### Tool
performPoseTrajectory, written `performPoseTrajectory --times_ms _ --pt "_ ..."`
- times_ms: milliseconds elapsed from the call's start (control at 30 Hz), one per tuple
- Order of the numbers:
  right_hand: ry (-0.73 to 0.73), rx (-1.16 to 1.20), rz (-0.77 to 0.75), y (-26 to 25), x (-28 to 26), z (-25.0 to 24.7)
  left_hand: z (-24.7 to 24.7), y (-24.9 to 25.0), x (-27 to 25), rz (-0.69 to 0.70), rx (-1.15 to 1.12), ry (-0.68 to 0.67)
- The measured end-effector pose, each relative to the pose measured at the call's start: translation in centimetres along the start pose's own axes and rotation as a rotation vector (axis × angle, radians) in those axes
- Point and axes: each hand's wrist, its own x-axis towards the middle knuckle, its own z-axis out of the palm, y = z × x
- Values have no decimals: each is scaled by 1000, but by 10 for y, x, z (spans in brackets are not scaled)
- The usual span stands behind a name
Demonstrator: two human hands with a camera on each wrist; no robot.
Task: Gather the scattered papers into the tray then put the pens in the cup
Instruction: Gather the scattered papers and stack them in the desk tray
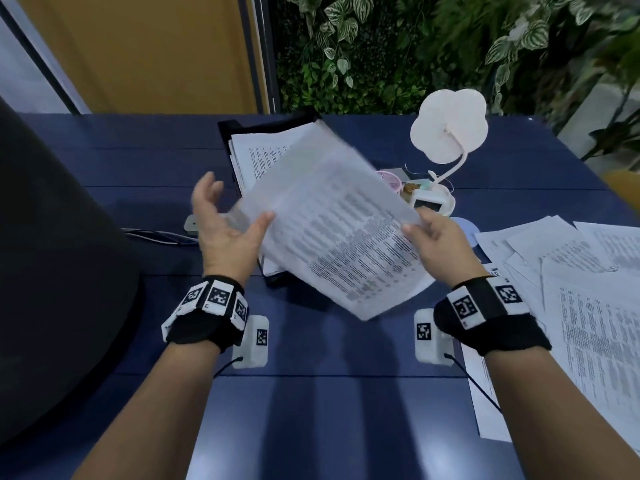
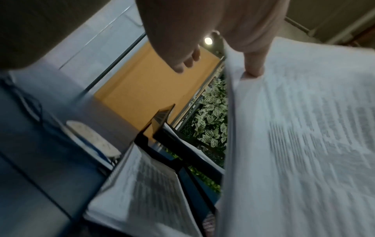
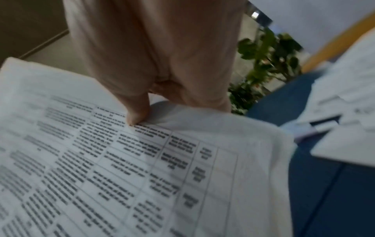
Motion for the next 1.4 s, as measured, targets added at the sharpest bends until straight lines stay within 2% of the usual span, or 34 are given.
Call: performPoseTrajectory --times_ms 33,100,167,233,333,400,633,733,800,967,1100,1200,1400 --pt "13 175 12 2 0 0 2 1 0 -26 -37 25" --pt "35 398 22 6 0 4 8 0 -1 -148 -182 -22" --pt "33 560 37 7 -1 12 15 3 -4 -309 -337 -171" --pt "36 635 55 10 -3 20 23 4 -6 -332 -354 -271" --pt "84 630 52 18 -4 29 28 6 -11 -259 -291 -277" --pt "89 610 53 24 -6 32 30 2 -18 -268 -260 -276" --pt "9 402 136 48 -13 43 41 -30 -48 -482 -182 -363" --pt "-16 354 177 52 -12 44 42 -39 -49 -513 12 -440" --pt "-34 330 207 55 -12 45 42 -39 -48 -514 77 -440" --pt "-104 266 344 67 -11 44 40 -27 -36 -583 -115 -336" --pt "-222 261 441 61 -14 42 38 -22 -14 -631 -147 -271" --pt "-180 325 418 53 -3 48 35 -18 0 -566 -131 -265" --pt "-103 277 313 24 35 51 22 -13 10 -448 95 -291"
